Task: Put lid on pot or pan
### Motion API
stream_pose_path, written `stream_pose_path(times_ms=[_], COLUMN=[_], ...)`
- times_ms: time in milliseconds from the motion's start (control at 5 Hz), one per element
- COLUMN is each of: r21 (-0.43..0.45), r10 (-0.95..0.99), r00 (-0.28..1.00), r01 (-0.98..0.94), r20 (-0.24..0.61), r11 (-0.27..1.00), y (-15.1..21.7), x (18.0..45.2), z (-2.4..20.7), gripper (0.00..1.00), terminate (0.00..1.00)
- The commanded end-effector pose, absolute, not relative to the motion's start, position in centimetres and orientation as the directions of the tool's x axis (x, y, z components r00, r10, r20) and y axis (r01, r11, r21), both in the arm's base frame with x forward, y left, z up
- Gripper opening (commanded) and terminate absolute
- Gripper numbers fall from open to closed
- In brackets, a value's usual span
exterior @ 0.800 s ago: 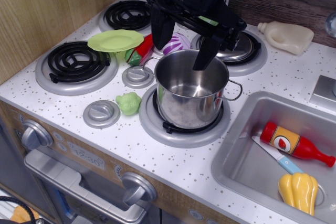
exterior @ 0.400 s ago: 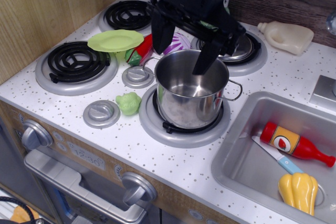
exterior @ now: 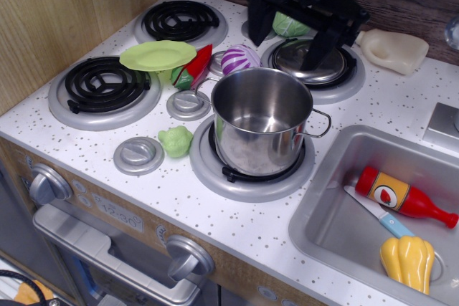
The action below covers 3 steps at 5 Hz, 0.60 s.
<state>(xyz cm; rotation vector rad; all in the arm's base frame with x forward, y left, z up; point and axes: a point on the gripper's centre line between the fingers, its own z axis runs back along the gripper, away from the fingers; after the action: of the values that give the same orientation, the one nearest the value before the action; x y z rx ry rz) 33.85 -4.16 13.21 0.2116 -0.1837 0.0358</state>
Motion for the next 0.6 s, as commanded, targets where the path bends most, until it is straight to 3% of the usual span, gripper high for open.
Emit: stream_pose_path(times_ms=[0, 400], r21=[0.164, 0.124], r10=[0.064, 0.069], r00=[0.944, 0.896], r01=[-0.122, -0.137], r20=[0.325, 0.438], r11=[0.979, 0.983], y=[-5.3, -4.5], x=[38.2, 42.3], z=[13.9, 10.5], gripper=[1.00, 1.00], terminate=[0.00, 0.00])
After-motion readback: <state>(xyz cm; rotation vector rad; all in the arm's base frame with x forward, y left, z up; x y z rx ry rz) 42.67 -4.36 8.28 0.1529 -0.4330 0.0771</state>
